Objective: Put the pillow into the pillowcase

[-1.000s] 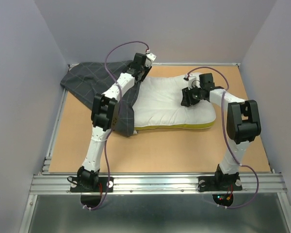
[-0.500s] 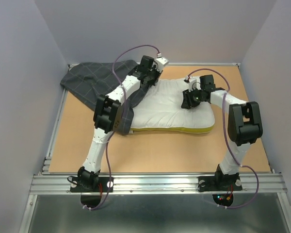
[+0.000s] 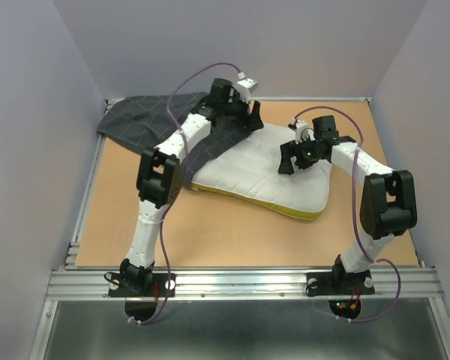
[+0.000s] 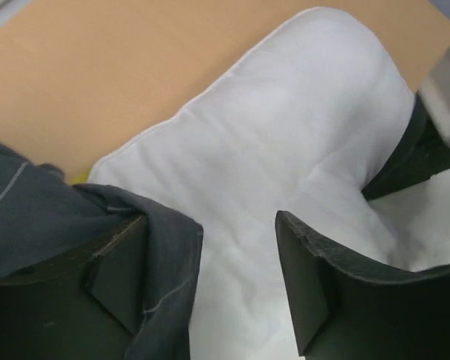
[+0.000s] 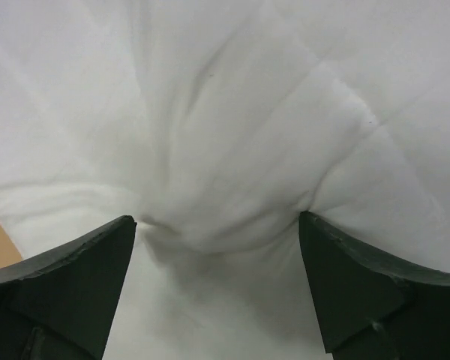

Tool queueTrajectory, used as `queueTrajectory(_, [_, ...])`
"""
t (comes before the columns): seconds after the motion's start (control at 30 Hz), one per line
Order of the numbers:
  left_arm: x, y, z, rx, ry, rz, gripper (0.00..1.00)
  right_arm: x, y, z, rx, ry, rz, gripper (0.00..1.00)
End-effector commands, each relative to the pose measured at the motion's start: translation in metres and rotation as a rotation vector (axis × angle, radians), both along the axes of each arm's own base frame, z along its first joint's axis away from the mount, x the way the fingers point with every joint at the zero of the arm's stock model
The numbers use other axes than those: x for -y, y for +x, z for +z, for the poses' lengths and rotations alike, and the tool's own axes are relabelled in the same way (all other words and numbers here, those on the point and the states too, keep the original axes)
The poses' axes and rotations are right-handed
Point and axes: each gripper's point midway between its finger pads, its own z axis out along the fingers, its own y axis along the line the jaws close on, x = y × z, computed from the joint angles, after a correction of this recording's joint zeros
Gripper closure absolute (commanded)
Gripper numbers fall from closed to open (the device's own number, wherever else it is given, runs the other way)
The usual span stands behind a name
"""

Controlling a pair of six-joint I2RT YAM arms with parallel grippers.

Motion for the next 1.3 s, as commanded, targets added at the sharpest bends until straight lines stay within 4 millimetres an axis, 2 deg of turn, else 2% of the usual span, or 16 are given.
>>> queueTrajectory(0.0, [-0.096, -0.011, 0.18, 0.236, -0.172, 0.08, 0.01, -0.017, 0.004, 0.06, 0.153, -0.013, 0.035, 0.0])
queueTrajectory(0.07, [-0.131, -0.018, 0.198, 0.26, -0.179, 0.139, 0.01, -0.029, 0.003, 0.073, 0.205, -0.043, 0.062, 0.0])
queueTrajectory(0.1, [-0.171, -0.023, 0.205, 0.263, -0.177, 0.216, 0.01, -0.046, -0.001, 0.075, 0.242, -0.096, 0.101, 0.0])
queueTrajectory(0.2, [-0.245, -0.037, 0.198, 0.255, -0.137, 0.384, 0.01, -0.094, -0.017, 0.071, 0.301, -0.204, 0.192, 0.0])
queueTrajectory(0.27, [-0.284, -0.055, 0.177, 0.219, -0.108, 0.473, 0.01, -0.131, -0.03, 0.059, 0.328, -0.247, 0.262, 0.0])
queueTrajectory(0.37, [-0.338, -0.072, 0.153, 0.174, -0.084, 0.594, 0.01, -0.155, -0.032, 0.045, 0.413, -0.367, 0.279, 0.0])
queueTrajectory(0.47, [-0.358, -0.104, 0.113, 0.093, -0.063, 0.635, 0.01, -0.187, -0.039, 0.019, 0.459, -0.471, 0.341, 0.0])
queueTrajectory(0.53, [-0.358, -0.123, 0.115, 0.128, -0.05, 0.622, 0.01, -0.191, -0.035, 0.0, 0.473, -0.532, 0.343, 0.0])
queueTrajectory(0.73, [-0.352, -0.163, 0.071, 0.095, 0.018, 0.575, 0.02, -0.187, -0.03, -0.044, 0.473, -0.67, 0.374, 0.03])
queueTrajectory(0.77, [-0.353, -0.169, 0.054, 0.069, 0.032, 0.577, 0.04, -0.187, -0.028, -0.047, 0.476, -0.68, 0.367, 0.12])
queueTrajectory(0.8, [-0.355, -0.171, 0.052, 0.086, 0.047, 0.59, 0.05, -0.186, -0.027, -0.048, 0.477, -0.687, 0.358, 0.34])
queueTrajectory(0.83, [-0.352, -0.174, 0.044, 0.087, 0.07, 0.578, 0.07, -0.189, -0.025, -0.046, 0.48, -0.674, 0.346, 0.45])
queueTrajectory(0.87, [-0.354, -0.177, 0.026, 0.057, 0.105, 0.588, 0.12, -0.194, -0.025, -0.042, 0.474, -0.643, 0.329, 0.74])
queueTrajectory(0.93, [-0.347, -0.177, 0.011, 0.041, 0.135, 0.57, 0.19, -0.205, -0.022, -0.032, 0.47, -0.573, 0.311, 0.99])
queueTrajectory(1.1, [-0.33, -0.153, -0.007, 0.037, 0.251, 0.548, 0.35, -0.226, -0.008, 0.021, 0.524, -0.431, 0.247, 1.0])
queueTrajectory(1.27, [-0.301, -0.146, -0.01, 0.069, 0.255, 0.484, 0.31, -0.229, 0.004, 0.056, 0.568, -0.367, 0.208, 0.99])
